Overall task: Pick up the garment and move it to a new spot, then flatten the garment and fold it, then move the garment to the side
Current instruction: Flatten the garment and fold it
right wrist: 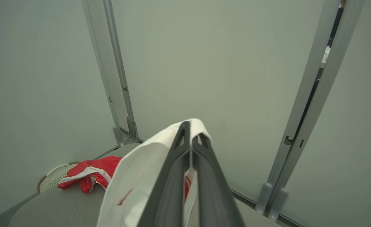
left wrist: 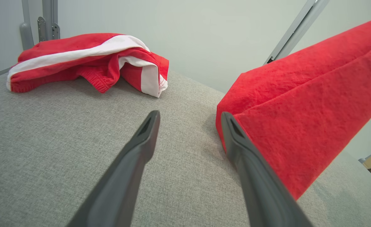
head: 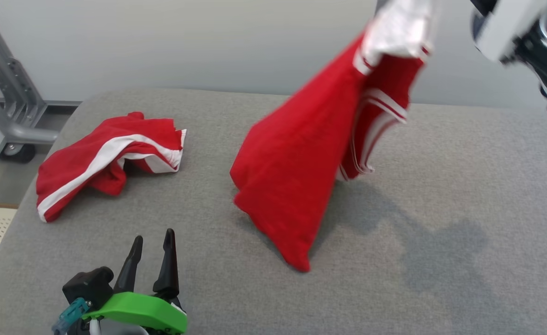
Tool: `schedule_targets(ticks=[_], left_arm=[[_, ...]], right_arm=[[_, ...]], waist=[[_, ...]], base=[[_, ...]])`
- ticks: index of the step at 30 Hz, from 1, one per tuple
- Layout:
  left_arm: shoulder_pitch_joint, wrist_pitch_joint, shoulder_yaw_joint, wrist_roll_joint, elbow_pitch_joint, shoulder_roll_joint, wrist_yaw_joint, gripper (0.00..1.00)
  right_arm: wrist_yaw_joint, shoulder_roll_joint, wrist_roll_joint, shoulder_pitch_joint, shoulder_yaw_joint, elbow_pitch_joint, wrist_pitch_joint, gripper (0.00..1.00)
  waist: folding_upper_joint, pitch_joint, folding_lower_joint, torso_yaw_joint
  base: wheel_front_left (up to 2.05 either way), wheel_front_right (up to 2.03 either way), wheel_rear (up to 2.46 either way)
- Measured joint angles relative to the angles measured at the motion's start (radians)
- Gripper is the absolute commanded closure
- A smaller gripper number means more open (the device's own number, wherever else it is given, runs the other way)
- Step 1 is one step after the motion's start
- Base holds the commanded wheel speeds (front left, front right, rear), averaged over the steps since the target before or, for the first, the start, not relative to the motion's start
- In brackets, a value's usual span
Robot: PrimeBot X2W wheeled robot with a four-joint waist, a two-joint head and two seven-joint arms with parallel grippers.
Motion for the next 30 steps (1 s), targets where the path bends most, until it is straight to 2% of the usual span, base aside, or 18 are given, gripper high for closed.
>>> schedule_targets(ticks=[6, 12, 14, 18, 26, 30], left_arm=[[0.003, 0.0, 0.007, 0.0, -0.01, 0.0, 0.007, 0.0], [0.002, 0.008, -0.027, 0.001, -0.032, 0.0, 0.003, 0.0], [0.002, 0.042, -0.063, 0.0, -0.033, 0.001, -0.024, 0.0], [-0.018, 0.101, -0.146, -0.024, -0.042, 0.0, -0.076, 0.0], [-0.234, 0.204, -0.211, 0.07, 0.009, 0.006, -0.096, 0.0], [-0.286, 0.253, -0.207, 0.087, 0.08, 0.035, -0.096, 0.0]], right_arm=[[-0.047, -0.122, 0.038, 0.221, -0.07, 0.045, 0.024, 1.0], [-0.078, -0.147, 0.093, 0.451, -0.13, 0.055, -0.017, 1.0], [-0.084, -0.147, 0.097, 0.509, -0.138, 0.055, -0.046, 1.0], [-0.094, -0.132, 0.117, 0.596, -0.169, 0.053, -0.113, 1.0], [-0.081, 0.023, 0.157, 0.673, -0.173, -0.005, -0.261, 1.0], [-0.064, 0.063, 0.149, 0.685, -0.143, -0.021, -0.304, 1.0]], waist=[[0.0001, 0.009, 0.0, -0.045], [0.0, 0.036, 0.0, -0.095], [0.0, 0.048, 0.0, -0.11], [0.0001, 0.079, 0.0, -0.14], [0.0, 0.159, 0.0, -0.199], [0.0, 0.189, 0.0, -0.231]], base=[[0.0, 0.0, 0.0], [0.0, 0.0, 0.0], [0.0, 0.0, 0.0], [0.0, 0.0, 0.0], [0.0, 0.0, 0.0], [0.0, 0.0, 0.0]])
